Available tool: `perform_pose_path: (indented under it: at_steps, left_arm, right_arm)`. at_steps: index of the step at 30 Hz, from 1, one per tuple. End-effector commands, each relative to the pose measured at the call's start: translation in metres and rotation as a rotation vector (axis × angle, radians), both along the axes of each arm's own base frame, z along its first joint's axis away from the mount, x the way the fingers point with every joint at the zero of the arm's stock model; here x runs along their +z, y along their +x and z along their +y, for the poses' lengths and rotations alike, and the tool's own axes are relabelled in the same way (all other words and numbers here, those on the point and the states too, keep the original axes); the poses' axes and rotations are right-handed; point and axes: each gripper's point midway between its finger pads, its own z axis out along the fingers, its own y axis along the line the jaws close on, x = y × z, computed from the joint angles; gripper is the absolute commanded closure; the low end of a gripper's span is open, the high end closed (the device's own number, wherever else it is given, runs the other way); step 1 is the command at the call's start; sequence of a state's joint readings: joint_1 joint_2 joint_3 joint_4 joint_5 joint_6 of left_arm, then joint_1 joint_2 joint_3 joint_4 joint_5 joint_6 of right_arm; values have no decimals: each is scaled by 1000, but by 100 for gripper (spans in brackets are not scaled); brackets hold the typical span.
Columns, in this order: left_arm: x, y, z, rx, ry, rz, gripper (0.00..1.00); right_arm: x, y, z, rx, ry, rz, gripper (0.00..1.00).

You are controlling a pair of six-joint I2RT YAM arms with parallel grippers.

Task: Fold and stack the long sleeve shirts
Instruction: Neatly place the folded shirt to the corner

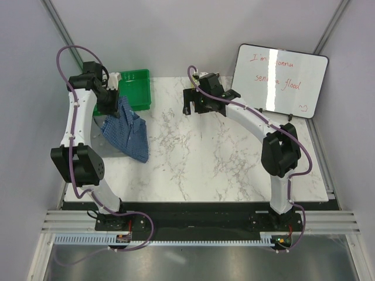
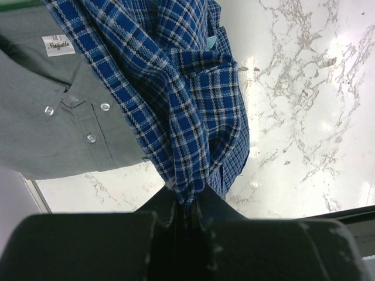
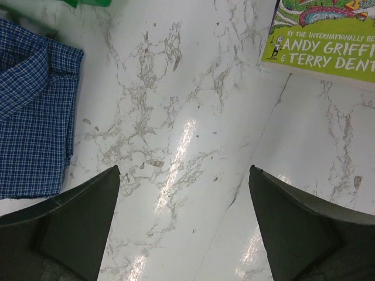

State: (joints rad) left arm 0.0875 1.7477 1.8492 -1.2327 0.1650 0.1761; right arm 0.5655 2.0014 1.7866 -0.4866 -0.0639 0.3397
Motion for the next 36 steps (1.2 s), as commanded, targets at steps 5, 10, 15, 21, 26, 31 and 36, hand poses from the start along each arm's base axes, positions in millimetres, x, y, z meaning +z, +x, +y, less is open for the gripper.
perform_pose_path:
  at_steps: [5, 10, 15, 21, 26, 31, 36]
  left_arm:
    - [54, 0, -13, -82, -46, -151, 98]
    - [64, -2, -16, -86, -57, -152, 98]
    - [64, -3, -13, -86, -47, -152, 98]
    - [58, 2, 4, -59, -42, -156, 98]
    - [50, 9, 25, -58, -18, -161, 98]
    - [27, 20, 51, -38, -20, -142, 98]
    - [3, 28, 85, -48, -12, -137, 98]
  right_arm:
    - [14, -4, -5, -4, 5, -32, 2]
    - [13, -6, -6, -1, 2, -29, 2]
    - [13, -5, -7, -5, 1, -31, 2]
    - [12, -6, -6, -1, 5, -25, 2]
    - [11, -7, -5, 6, 4, -22, 2]
    - [10, -7, -6, 7, -6, -27, 2]
    - [8, -9, -7, 18, -9, -22, 2]
